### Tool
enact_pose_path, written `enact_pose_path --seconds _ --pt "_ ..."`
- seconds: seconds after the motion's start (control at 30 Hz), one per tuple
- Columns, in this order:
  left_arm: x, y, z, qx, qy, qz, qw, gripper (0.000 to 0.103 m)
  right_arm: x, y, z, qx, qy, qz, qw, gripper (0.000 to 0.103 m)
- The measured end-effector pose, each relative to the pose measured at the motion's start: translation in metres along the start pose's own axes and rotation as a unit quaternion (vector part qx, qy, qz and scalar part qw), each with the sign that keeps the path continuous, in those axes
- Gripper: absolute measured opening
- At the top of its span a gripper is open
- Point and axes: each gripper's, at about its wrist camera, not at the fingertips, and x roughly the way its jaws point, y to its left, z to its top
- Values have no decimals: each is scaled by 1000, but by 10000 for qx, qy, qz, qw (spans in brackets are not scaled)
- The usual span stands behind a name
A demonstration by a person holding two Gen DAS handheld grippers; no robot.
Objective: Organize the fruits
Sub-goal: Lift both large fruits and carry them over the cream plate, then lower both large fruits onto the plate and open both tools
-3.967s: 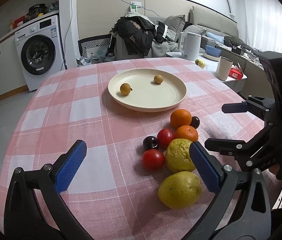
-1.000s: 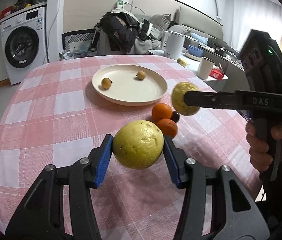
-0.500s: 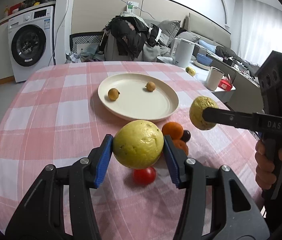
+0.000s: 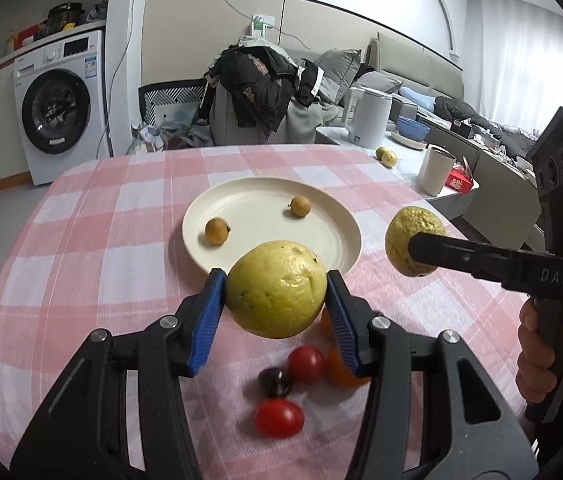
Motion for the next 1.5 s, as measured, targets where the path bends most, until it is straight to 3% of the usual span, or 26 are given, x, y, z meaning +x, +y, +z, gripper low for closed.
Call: enact_pose_path --seconds 0.53,1.03,1.5 --pt "44 -2 23 152 -55 223 9996 48 28 -2 22 -106 43 -258 9996 47" --pt "90 4 18 154 399 232 9988 48 66 -25 25 137 339 -400 9985 47" --pt "108 10 15 146 626 341 9973 48 76 -23 28 -121 380 -570 9976 47"
